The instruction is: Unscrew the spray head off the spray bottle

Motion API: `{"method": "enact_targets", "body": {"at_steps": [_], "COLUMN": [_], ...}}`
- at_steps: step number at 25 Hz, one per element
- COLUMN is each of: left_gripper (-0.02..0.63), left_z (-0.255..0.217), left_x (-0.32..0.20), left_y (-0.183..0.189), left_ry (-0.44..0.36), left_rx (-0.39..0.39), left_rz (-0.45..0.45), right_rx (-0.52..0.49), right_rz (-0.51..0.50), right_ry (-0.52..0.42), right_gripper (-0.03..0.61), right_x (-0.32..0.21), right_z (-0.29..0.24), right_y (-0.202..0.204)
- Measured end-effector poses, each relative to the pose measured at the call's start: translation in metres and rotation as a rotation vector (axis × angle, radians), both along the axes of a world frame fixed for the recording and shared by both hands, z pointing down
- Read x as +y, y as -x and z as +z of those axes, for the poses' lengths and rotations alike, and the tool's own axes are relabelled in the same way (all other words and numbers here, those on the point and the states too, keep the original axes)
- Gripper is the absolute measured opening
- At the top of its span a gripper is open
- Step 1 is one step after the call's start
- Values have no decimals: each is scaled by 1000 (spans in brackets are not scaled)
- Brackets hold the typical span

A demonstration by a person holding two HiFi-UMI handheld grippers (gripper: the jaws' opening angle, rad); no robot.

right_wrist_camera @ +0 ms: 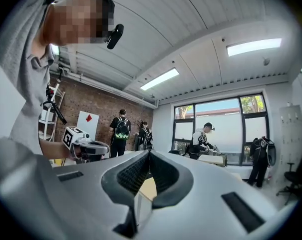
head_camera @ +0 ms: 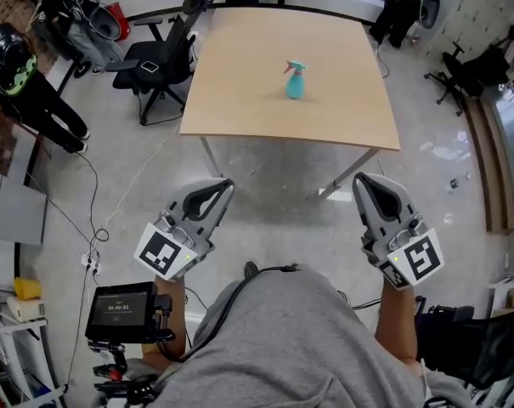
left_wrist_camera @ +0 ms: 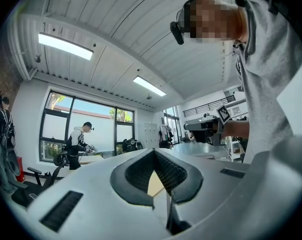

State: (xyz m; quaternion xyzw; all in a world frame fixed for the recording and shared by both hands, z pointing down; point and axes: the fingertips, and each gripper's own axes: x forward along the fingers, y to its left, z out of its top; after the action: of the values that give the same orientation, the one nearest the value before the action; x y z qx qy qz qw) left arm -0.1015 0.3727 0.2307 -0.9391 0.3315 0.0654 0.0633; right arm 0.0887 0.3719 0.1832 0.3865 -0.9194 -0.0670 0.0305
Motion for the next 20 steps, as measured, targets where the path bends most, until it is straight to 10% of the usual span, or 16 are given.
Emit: {"method": "enact_targets", "body": {"at_steps": [4,11,20], "left_gripper": [3,3,3], "left_z": [5,54,38], "left_x": [-7,-24,-128], "left_y": [6,-2,-41], "left_ry": [-54,155,112], "left_rx": [11,-28,-34], "left_rz": [63,21,-17], "right_rx": [-55,31,-8], "right_rz": [12,36,-32], "right_ry": [-18,128,96], "right_gripper": [6,6,6], "right_x": [-16,-30,-144], "right_z": [1,45,42], "right_y": [8,-11,-31]}}
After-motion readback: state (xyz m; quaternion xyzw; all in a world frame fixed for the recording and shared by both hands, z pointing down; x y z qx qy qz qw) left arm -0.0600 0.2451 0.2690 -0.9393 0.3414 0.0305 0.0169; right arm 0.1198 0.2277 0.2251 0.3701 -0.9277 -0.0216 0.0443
